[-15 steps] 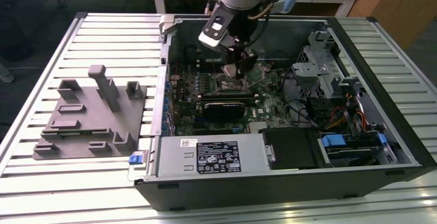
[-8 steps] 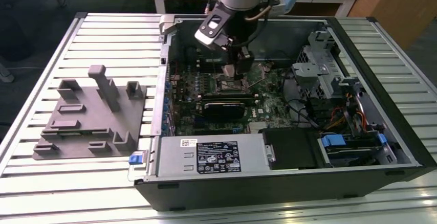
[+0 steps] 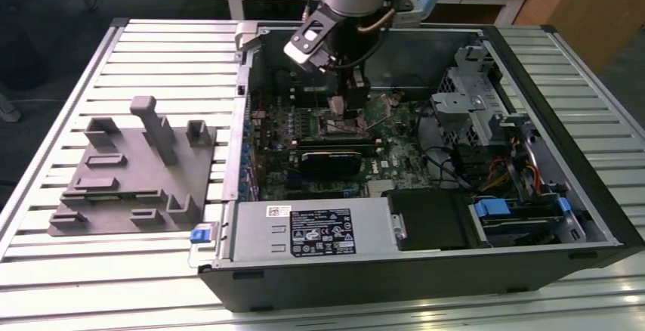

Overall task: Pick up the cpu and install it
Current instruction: 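Place the cpu into insertion slot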

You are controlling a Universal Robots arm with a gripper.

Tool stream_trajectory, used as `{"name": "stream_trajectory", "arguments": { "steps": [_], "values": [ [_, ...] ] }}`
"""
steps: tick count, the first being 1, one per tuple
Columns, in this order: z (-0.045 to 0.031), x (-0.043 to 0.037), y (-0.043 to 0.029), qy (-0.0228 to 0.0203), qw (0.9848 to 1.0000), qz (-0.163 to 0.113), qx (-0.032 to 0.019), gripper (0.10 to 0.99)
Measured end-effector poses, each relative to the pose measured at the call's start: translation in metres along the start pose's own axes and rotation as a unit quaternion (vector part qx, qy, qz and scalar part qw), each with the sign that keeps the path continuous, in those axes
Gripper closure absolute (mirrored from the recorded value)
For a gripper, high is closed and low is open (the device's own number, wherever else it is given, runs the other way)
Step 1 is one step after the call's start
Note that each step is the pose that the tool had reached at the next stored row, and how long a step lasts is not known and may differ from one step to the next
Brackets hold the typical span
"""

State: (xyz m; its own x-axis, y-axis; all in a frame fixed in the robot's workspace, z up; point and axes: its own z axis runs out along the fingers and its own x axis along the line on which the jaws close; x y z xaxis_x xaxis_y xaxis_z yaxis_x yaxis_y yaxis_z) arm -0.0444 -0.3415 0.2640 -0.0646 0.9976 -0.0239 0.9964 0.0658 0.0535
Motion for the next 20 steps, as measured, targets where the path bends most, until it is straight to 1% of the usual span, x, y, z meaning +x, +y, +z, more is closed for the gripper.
{"name": "stream_trajectory", "arguments": {
  "steps": [4, 9, 13, 16, 20],
  "values": [
    [0.0024, 0.0045, 0.0001, -0.0001, 1.0000, 0.001, 0.0000, 0.545],
    [0.0069, 0.0056, 0.0000, -0.0004, 1.0000, 0.004, -0.0023, 0.545],
    [0.0105, 0.0057, -0.0002, -0.0014, 0.9998, 0.017, -0.0055, 0.545],
    [0.0126, 0.0068, -0.0003, -0.0021, 0.9996, 0.029, -0.0054, 0.545],
    [0.0161, 0.0116, -0.0001, -0.0025, 0.9993, 0.036, -0.0052, 0.545]
  ]
}}
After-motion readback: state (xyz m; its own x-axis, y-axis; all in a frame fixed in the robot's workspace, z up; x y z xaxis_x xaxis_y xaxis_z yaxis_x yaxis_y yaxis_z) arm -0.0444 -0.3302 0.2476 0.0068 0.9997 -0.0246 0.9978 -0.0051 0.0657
